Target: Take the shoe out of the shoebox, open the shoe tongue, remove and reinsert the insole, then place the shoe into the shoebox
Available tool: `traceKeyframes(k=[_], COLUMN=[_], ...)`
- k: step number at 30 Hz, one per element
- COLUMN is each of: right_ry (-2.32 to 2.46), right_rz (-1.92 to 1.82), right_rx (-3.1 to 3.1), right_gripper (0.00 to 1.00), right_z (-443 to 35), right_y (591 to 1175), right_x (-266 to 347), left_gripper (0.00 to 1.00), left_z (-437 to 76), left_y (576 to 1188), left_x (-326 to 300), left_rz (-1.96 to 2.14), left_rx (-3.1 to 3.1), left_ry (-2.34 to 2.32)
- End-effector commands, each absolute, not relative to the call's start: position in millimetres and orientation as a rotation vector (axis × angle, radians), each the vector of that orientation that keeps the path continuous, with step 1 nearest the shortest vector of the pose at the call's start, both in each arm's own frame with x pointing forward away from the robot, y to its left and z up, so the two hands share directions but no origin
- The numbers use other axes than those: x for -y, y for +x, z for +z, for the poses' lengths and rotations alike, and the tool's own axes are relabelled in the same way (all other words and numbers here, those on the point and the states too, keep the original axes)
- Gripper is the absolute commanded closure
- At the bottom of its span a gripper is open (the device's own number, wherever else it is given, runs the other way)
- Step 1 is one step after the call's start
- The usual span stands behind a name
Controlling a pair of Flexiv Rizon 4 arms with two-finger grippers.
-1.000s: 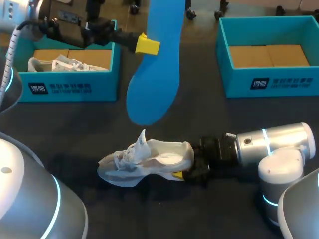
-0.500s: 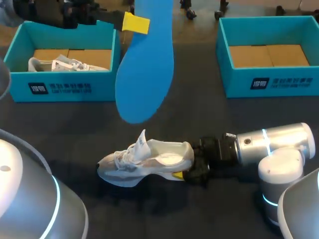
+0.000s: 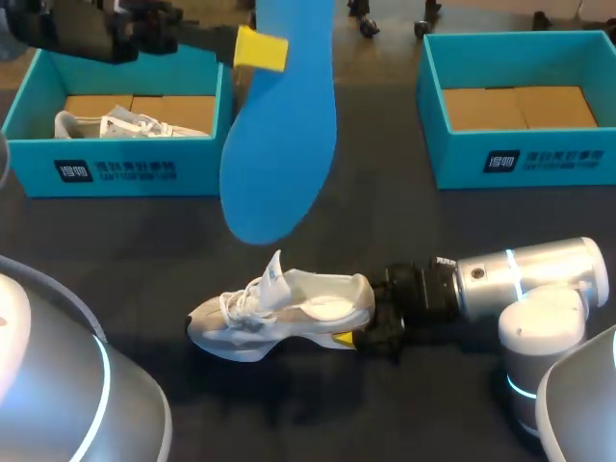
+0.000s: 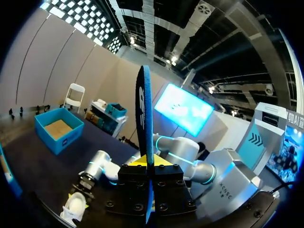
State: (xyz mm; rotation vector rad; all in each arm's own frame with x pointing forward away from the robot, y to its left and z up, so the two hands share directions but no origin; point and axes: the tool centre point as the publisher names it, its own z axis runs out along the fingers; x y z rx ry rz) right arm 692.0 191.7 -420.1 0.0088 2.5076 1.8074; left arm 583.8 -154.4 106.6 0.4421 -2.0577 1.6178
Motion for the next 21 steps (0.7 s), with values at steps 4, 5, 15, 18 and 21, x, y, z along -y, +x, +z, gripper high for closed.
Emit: traceKeyframes(k=[4, 5, 15, 18, 21], right_ry=[0.009, 0.009, 0.009, 0.009, 0.008], right_rz=[1.802, 1.802, 1.802, 1.802, 1.797], right_rx=[-2.510, -2.510, -2.510, -2.510, -2.511], right_gripper=[1.00, 1.00, 1.00, 1.00, 1.00], right_z=[-419.7, -419.7, -419.7, -419.7, -419.2], right_y=[690.8, 690.8, 690.8, 690.8, 690.7], right_x=[-192.4, -192.4, -192.4, -192.4, -191.4], left_gripper=[1.00, 1.00, 1.00, 1.00, 1.00], left_z=[79.6, 79.3, 83.0, 83.0, 83.0], left_y=[572.4, 571.6, 571.8, 571.8, 571.8], left_x=[150.7, 149.1, 141.0, 141.0, 141.0], left_rz=[1.609, 1.609, 1.664, 1.664, 1.664], left_rx=[2.025, 2.013, 1.972, 1.972, 1.972], left_ry=[0.445, 0.446, 0.456, 0.456, 0.456])
